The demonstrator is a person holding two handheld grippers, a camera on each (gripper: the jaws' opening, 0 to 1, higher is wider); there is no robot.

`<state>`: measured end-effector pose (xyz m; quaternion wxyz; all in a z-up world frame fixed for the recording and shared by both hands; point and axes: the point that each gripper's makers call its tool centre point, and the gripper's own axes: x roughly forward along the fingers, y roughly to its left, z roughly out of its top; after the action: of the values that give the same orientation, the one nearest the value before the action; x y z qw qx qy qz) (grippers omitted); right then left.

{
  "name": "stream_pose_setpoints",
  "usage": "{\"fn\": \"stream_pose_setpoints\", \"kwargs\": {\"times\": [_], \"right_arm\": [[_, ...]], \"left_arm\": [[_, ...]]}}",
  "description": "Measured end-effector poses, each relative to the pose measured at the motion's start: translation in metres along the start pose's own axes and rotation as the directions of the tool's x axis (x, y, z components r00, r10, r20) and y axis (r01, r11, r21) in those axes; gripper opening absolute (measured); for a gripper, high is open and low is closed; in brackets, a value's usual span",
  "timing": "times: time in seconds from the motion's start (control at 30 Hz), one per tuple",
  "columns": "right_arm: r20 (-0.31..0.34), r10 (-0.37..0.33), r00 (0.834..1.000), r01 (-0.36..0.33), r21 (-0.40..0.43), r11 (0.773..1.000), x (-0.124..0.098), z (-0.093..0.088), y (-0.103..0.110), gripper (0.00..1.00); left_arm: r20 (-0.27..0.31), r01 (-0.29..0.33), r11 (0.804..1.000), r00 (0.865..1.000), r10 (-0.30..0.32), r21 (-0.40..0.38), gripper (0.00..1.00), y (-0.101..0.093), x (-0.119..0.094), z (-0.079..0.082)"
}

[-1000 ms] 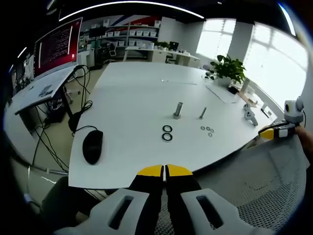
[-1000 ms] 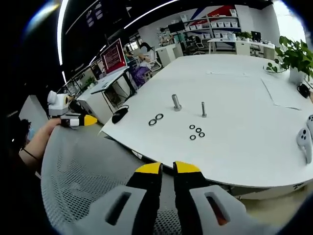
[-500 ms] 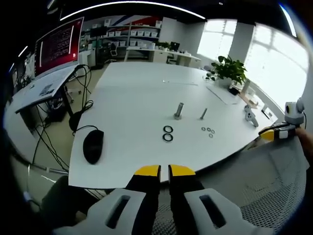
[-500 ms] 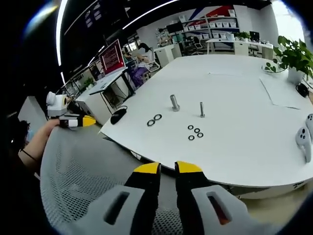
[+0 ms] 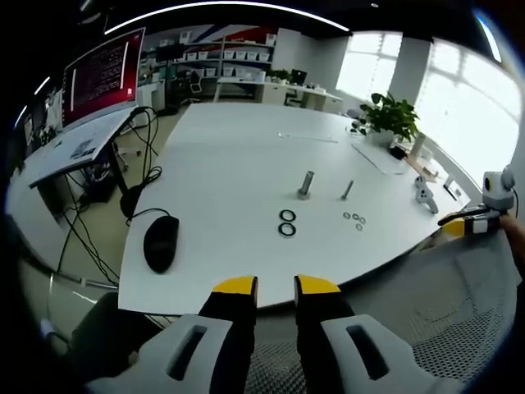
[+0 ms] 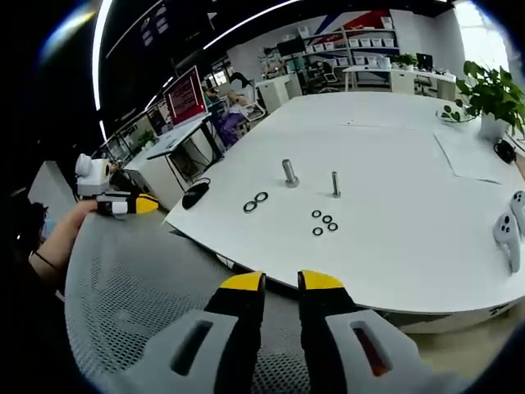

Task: Place the washer onto the threaded stud by aligning its center hole with the stud, sliding it down to the base, and recovering from edge contact or off-axis alignment until the washer reaches the visible bottom stop.

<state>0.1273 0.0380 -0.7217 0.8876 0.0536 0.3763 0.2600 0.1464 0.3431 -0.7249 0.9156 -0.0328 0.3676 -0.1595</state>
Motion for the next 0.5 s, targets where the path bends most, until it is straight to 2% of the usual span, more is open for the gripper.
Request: {"fn": "stream_pose_setpoints", "kwargs": {"times": [0.5], "right_arm": [[0.002, -0.003, 1.000, 0.003, 0.002, 1.000, -0.0002, 0.0001, -0.0004, 0.18]], "left_arm": [[0.007, -0.001, 1.000, 1.000, 0.001, -0.004, 0.15, 0.0002, -0.0002, 0.0003]]}}
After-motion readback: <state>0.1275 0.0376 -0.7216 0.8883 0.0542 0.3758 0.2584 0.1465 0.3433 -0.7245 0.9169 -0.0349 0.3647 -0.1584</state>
